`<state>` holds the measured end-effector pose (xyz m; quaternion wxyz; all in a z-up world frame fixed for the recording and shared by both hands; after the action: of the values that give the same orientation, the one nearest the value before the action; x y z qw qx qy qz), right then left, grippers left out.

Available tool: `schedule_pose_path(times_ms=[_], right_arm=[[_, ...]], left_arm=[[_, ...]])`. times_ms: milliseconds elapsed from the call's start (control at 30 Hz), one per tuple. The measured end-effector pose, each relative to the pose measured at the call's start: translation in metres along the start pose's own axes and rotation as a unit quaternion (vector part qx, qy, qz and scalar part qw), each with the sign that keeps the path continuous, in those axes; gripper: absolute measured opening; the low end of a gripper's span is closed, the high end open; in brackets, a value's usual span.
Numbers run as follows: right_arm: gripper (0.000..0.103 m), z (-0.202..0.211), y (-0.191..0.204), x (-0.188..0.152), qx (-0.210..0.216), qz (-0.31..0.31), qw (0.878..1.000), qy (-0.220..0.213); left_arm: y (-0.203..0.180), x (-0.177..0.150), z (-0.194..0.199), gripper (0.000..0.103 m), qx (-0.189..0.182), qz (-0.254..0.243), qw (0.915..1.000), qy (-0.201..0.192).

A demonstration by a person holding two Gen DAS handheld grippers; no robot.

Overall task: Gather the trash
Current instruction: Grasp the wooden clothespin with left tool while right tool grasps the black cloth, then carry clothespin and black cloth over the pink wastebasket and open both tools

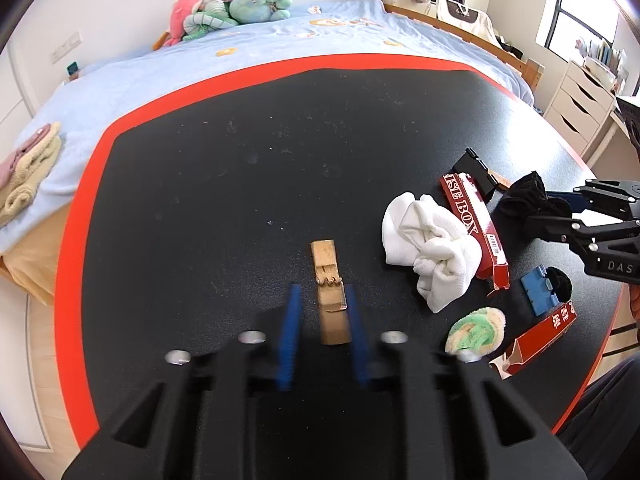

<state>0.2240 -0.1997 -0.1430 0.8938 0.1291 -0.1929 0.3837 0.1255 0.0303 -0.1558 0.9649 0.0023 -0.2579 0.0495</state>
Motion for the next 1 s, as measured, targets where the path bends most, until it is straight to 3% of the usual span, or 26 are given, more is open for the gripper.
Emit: schedule_pose_path(times_ms=[433, 767, 1000], right_arm=[[0.032, 0.039, -0.004, -0.016, -0.003, -0.024, 0.999, -0.044], [0.032, 0.101, 0.007, -0.048, 0.0, -0.04, 0.995, -0.091], [0.032, 0.141, 0.02, -0.092, -0.009, -0.035, 0.993, -0.114]], left_arm=[[-0.009, -0.002, 0.032, 0.014, -0.021, -0.01, 0.9992, -0.032], [-0.053, -0.026, 0.087, 0.014, -0.052, -0.065, 0.9937, -0.076], [-0.09, -0.048, 0.113, 0.014, -0.088, -0.099, 0.9866, -0.095]])
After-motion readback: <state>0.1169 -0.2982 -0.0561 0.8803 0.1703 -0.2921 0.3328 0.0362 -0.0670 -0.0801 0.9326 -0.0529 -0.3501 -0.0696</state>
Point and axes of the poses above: each gripper's, at about its wrist camera, not at the fingertips, and z roughly against the way its jaws point, y to its left, x to its top, the point moved 9 cm from there along -z, roughly the way its jaws point, and after that the axes turned 2 degrees about y, right-handed, at the moved point
